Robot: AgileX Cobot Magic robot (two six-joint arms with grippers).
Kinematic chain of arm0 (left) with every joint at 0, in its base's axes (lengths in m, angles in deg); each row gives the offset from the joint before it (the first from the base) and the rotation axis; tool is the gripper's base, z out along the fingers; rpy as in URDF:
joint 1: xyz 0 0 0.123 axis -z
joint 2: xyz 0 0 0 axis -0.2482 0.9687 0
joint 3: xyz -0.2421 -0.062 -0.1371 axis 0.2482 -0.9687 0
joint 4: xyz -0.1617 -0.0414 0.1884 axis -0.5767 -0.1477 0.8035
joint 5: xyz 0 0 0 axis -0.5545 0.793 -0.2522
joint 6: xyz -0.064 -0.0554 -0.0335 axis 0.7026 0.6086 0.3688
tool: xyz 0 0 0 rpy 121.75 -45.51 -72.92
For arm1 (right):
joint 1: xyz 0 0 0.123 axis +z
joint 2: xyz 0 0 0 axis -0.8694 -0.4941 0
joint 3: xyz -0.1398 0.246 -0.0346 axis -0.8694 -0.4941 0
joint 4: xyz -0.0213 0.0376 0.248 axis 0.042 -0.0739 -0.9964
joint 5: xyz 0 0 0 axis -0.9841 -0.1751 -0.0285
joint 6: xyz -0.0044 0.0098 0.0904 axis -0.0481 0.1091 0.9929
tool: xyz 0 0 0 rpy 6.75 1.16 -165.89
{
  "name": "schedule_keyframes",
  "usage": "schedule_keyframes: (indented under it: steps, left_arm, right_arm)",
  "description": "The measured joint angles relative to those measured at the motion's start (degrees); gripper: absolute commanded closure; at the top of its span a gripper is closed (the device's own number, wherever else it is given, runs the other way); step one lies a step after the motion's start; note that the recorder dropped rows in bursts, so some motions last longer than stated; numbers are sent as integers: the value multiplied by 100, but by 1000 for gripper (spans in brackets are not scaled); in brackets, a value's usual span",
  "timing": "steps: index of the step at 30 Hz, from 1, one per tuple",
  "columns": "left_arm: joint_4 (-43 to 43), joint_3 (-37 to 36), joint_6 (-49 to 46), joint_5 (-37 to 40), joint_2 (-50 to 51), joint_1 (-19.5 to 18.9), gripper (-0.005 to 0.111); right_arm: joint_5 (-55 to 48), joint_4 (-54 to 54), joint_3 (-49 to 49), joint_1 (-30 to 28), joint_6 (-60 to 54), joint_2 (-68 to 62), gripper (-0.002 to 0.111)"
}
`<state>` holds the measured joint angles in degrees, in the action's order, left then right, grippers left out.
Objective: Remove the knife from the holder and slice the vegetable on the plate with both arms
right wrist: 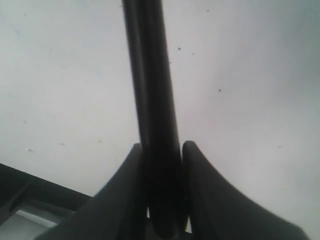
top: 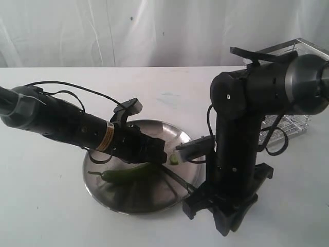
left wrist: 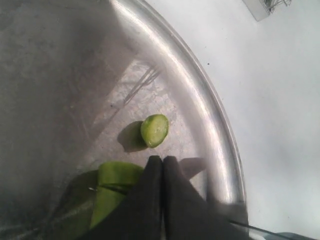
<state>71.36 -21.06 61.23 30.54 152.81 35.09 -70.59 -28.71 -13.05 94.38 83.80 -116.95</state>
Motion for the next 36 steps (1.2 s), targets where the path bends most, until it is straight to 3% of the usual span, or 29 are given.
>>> schedule_keyframes:
  steps: [18, 24, 36]
  left_arm:
    - [17, -51, -404, -50, 0, 0, 107]
    - [-68, -92, -582, -242, 26, 0, 107]
    - [-212, 219, -688, -797, -136, 0, 107]
  right_arm:
    - [756, -29, -325, 0, 216, 384, 108]
    - [1427, -147, -325, -14, 354, 384, 108]
    - [1743, -147, -325, -14, 366, 374, 108]
